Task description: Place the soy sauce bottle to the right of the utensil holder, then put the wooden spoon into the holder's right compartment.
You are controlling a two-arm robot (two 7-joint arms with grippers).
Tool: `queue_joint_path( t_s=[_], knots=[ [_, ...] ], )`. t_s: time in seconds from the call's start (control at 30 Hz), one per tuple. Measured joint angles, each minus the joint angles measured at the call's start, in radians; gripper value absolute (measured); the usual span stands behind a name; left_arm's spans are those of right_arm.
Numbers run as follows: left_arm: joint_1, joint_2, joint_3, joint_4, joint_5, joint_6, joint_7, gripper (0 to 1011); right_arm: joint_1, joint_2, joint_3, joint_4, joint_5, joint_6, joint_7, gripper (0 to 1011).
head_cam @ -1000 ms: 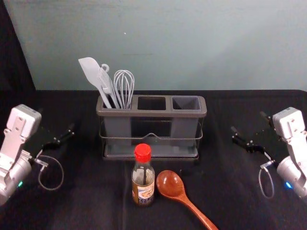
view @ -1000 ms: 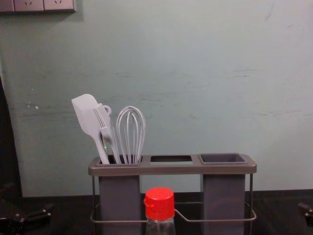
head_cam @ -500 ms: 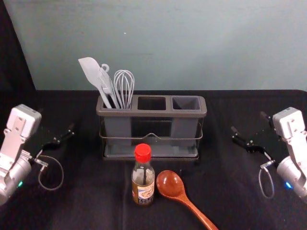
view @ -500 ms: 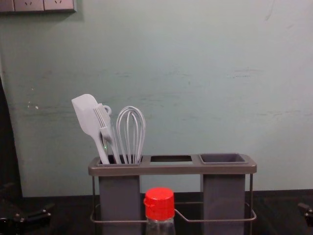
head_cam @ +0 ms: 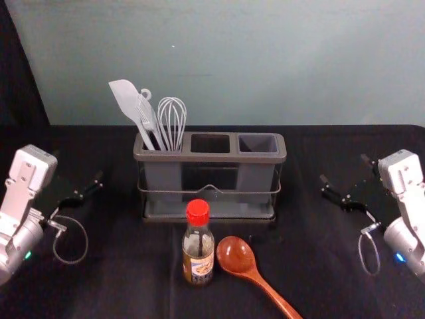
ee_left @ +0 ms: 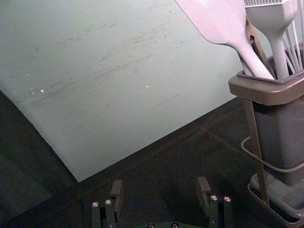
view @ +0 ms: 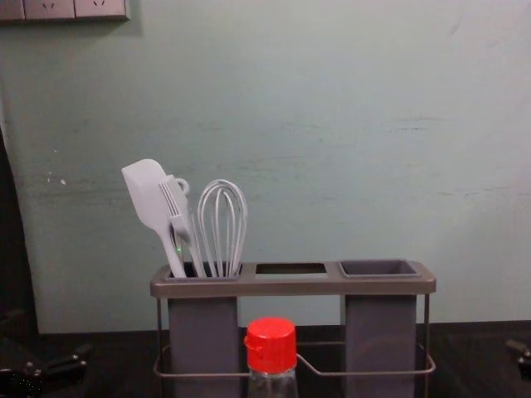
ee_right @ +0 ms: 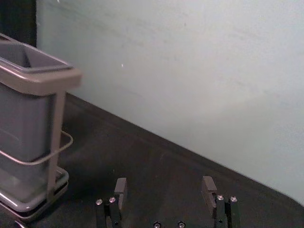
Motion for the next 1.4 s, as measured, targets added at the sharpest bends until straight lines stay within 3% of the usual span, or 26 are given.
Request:
queue_joint_path(
  t_s=[0.27, 0.47, 0.6, 0.67, 0.7, 0.73, 0.8, 0.9, 1.13, 1.27, 1.4],
  knots=[
    [0.000, 0.000, 0.000, 0.000, 0.000, 0.000, 0.000, 1011, -0.063, 0.018, 0.048, -0.072, -0.011, -0.045, -0.020, 1004],
    [0.000, 0.000, 0.000, 0.000, 0.000, 0.000, 0.000, 1011, -0.143, 0.049, 0.107, -0.161, 0.030, -0.059, -0.022, 1004],
    [0.000, 0.000, 0.000, 0.000, 0.000, 0.000, 0.000, 1011, -0.201, 0.075, 0.143, -0.217, 0.075, -0.081, 0.010, 1004],
    [0.000, 0.000, 0.000, 0.000, 0.000, 0.000, 0.000, 1012, -0.244, 0.101, 0.170, -0.249, 0.151, -0.116, 0.087, 1004],
    [0.000, 0.000, 0.000, 0.000, 0.000, 0.000, 0.000, 1012, -0.244, 0.101, 0.170, -0.249, 0.151, -0.116, 0.087, 1004],
    [0.000, 0.000, 0.000, 0.000, 0.000, 0.000, 0.000, 1011, -0.265, 0.117, 0.183, -0.261, 0.196, -0.133, 0.137, 1004],
    [0.000, 0.000, 0.000, 0.000, 0.000, 0.000, 0.000, 1011, -0.283, 0.132, 0.194, -0.272, 0.234, -0.147, 0.181, 1004],
    [0.000, 0.000, 0.000, 0.000, 0.000, 0.000, 0.000, 1012, -0.326, 0.170, 0.215, -0.295, 0.328, -0.174, 0.302, 1004],
    [0.000, 0.000, 0.000, 0.000, 0.000, 0.000, 0.000, 1011, -0.348, 0.220, 0.215, -0.326, 0.409, -0.178, 0.473, 1004],
    [0.000, 0.000, 0.000, 0.000, 0.000, 0.000, 0.000, 1011, -0.316, 0.243, 0.180, -0.342, 0.431, -0.151, 0.603, 1004],
    [0.000, 0.000, 0.000, 0.000, 0.000, 0.000, 0.000, 1012, -0.262, 0.236, 0.130, -0.345, 0.434, -0.106, 0.694, 1004]
  ],
)
